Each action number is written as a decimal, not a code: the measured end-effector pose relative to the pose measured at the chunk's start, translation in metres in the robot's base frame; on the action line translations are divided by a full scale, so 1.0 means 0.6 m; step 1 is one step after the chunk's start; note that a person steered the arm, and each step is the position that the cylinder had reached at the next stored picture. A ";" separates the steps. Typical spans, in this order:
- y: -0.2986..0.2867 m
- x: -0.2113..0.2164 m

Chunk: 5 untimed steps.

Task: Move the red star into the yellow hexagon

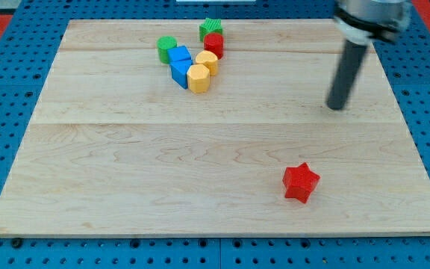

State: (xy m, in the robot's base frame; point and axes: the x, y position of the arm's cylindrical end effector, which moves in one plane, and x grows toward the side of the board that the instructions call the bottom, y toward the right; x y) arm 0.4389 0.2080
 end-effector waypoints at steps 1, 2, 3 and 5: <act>0.048 0.148; -0.023 0.184; -0.088 0.238; -0.196 0.130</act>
State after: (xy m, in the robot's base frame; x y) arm 0.5171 0.0902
